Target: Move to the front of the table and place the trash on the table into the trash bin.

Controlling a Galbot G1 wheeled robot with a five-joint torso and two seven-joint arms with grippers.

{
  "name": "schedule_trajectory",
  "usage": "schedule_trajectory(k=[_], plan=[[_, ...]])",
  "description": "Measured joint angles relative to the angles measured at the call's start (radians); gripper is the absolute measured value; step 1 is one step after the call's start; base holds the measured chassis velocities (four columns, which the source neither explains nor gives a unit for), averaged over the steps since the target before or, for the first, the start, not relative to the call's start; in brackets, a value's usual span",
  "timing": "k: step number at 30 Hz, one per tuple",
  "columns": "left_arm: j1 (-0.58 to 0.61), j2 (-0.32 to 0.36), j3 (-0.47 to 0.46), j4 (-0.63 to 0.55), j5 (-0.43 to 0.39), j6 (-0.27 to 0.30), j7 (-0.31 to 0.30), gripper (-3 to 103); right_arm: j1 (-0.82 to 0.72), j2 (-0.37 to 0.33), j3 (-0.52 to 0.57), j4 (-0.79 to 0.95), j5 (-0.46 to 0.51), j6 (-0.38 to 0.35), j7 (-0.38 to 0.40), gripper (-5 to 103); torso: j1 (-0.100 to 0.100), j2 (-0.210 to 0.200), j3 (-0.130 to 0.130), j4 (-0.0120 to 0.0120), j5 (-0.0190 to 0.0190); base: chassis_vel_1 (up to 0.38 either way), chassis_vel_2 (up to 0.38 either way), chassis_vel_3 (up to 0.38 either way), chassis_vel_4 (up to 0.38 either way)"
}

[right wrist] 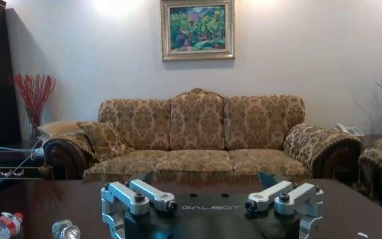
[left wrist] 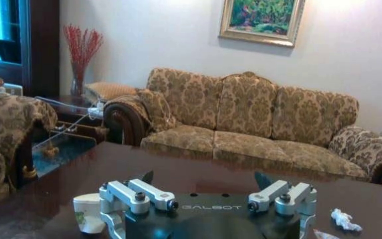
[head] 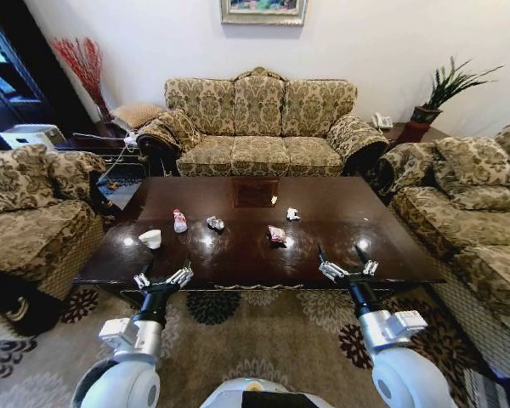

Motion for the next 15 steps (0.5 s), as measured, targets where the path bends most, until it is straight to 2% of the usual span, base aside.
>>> schedule_trajectory(k=[1, 3, 6, 11, 15], plan=[[0.000, 0.000, 0.002, 0.000, 0.000, -0.002, 0.000, 100, 0.002, -0.001, -0.001, -0.001, 0.002, -0.001, 0.001, 100, 0.000, 0.000, 0.000, 0.0000, 0.0000, 0.000, 0.000, 0.000, 0.000], [-0.006, 0.000, 0.003, 0.003, 0.005, -0.045, -0.002, 100, 0.013, -0.008, -0.001, 0.000, 0.015, -0.022, 0.012, 100, 0.000, 0.000, 0.000, -0.0001, 0.0001, 0.000, 0.000, 0.000, 0.000], [-0.015, 0.000, -0.001, 0.006, 0.004, -0.065, -0.006, 100, 0.025, -0.013, 0.000, -0.001, 0.027, -0.030, 0.016, 100, 0.000, 0.000, 0.000, 0.0000, -0.0001, 0.000, 0.000, 0.000, 0.000], [-0.017, 0.000, -0.009, 0.006, 0.005, -0.065, -0.006, 100, 0.039, -0.015, -0.001, -0.005, 0.056, -0.030, 0.022, 100, 0.000, 0.000, 0.000, 0.0000, 0.0000, 0.000, 0.000, 0.000, 0.000], [-0.019, 0.000, -0.004, 0.016, 0.028, -0.043, -0.001, 100, 0.038, -0.012, 0.000, -0.018, 0.026, 0.009, 0.038, 100, 0.000, 0.000, 0.000, 0.0000, -0.0001, 0.000, 0.000, 0.000, 0.000]])
